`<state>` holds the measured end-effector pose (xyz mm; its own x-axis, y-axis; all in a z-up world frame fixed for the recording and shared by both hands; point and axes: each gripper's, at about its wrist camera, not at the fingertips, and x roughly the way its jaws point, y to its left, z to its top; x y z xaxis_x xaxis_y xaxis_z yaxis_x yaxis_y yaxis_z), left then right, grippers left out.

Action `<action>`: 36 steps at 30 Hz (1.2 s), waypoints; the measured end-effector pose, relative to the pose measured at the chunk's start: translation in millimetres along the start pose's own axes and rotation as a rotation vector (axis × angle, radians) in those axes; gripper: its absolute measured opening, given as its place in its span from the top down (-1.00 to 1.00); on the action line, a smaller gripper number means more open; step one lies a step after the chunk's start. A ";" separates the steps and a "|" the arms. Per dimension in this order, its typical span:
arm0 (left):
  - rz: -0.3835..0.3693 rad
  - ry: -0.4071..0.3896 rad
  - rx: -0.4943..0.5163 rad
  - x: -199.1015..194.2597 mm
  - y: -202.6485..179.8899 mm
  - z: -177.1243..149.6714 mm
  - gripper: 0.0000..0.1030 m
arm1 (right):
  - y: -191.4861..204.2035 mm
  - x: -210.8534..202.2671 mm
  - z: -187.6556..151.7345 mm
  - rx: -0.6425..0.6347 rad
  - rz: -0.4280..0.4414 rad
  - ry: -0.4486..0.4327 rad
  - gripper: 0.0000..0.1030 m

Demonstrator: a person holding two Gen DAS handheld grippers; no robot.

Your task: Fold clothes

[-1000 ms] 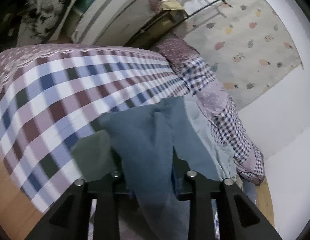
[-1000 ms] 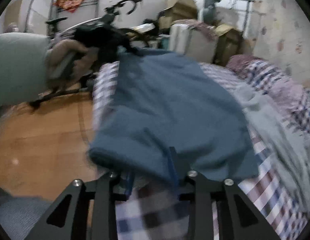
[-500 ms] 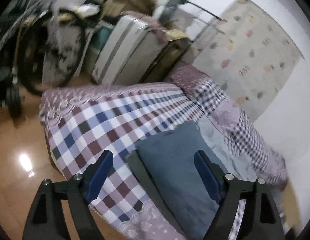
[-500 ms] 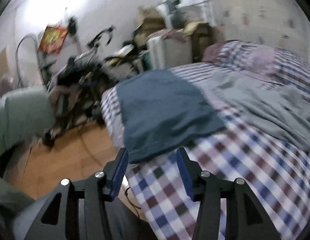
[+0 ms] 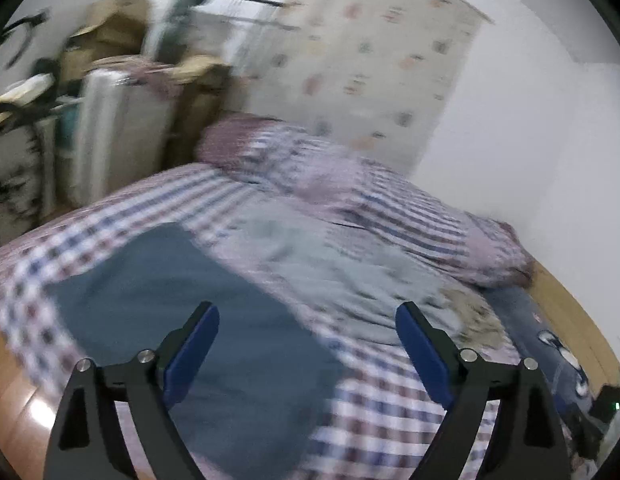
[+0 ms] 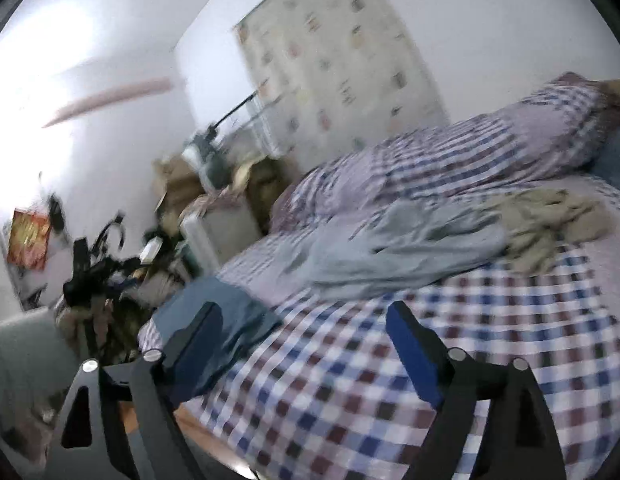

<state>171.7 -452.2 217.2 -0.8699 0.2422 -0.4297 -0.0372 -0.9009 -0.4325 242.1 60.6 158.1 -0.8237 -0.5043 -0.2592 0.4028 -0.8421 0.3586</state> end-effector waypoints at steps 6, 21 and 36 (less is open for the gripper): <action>-0.138 0.059 0.129 45.5 -135.0 -34.5 -0.99 | -43.4 -40.3 20.2 0.069 -0.137 -0.100 -0.99; -0.082 0.258 0.353 197.4 -313.4 -150.9 -0.99 | -142.3 25.3 32.5 0.115 -0.564 0.038 -0.99; 0.043 0.321 0.357 308.1 -287.5 -194.5 -0.99 | -213.1 152.2 -23.3 0.094 -0.676 0.324 -0.99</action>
